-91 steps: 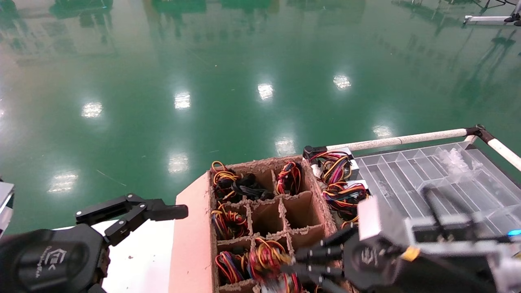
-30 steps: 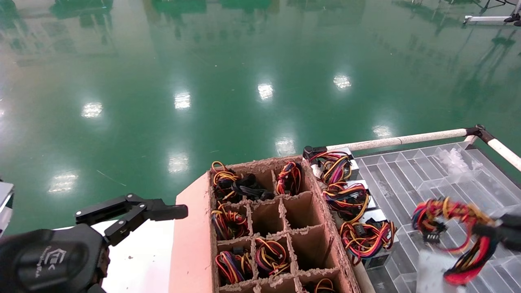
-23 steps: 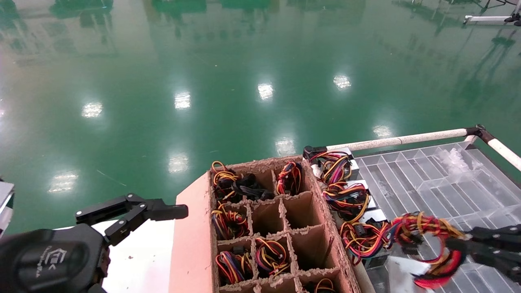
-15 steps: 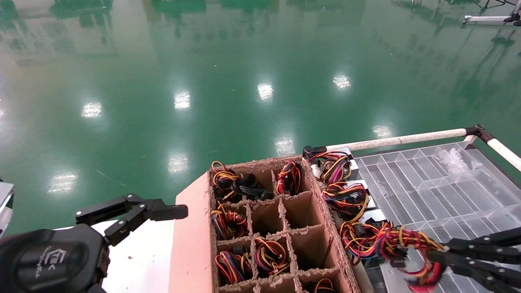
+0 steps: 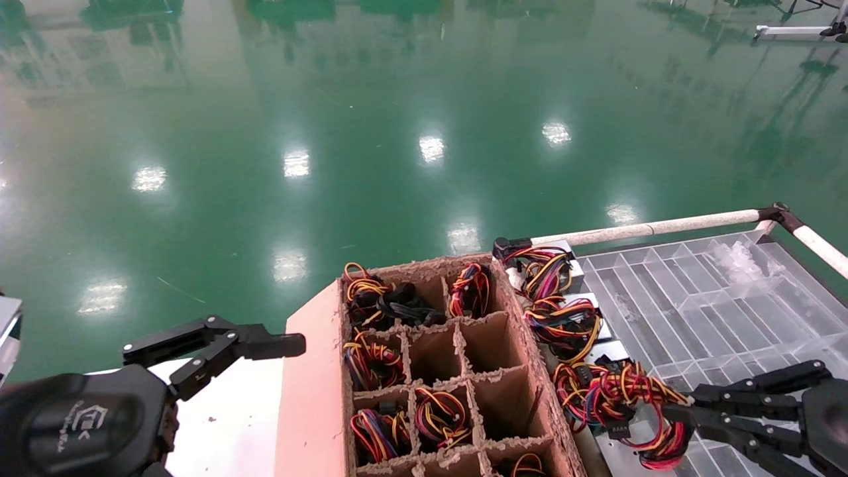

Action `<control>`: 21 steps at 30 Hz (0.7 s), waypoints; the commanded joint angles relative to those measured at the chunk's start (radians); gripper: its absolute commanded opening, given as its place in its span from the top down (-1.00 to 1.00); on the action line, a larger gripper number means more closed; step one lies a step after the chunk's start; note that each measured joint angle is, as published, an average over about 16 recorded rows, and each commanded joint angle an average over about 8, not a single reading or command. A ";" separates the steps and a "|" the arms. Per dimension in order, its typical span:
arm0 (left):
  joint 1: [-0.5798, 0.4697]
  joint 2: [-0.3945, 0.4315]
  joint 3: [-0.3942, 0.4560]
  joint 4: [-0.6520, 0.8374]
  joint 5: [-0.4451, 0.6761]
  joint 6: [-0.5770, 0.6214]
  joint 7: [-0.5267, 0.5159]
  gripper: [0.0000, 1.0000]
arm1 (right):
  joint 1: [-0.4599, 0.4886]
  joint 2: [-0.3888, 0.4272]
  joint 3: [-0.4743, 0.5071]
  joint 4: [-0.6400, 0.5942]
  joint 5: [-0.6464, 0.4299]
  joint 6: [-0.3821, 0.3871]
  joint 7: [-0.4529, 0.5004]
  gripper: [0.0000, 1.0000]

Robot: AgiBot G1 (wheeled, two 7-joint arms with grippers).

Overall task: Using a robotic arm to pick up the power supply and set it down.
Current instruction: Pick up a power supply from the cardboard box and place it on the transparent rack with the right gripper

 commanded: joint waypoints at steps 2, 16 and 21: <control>0.000 0.000 0.000 0.000 0.000 0.000 0.000 -1.00 | 0.001 -0.008 -0.013 -0.027 0.000 0.000 -0.012 1.00; 0.000 0.000 0.001 0.000 0.000 0.000 0.000 -1.00 | -0.054 -0.016 -0.047 -0.168 0.045 0.002 -0.113 0.96; 0.000 0.000 0.001 0.000 0.000 0.000 0.000 -1.00 | -0.061 -0.015 -0.056 -0.200 0.048 0.007 -0.137 0.43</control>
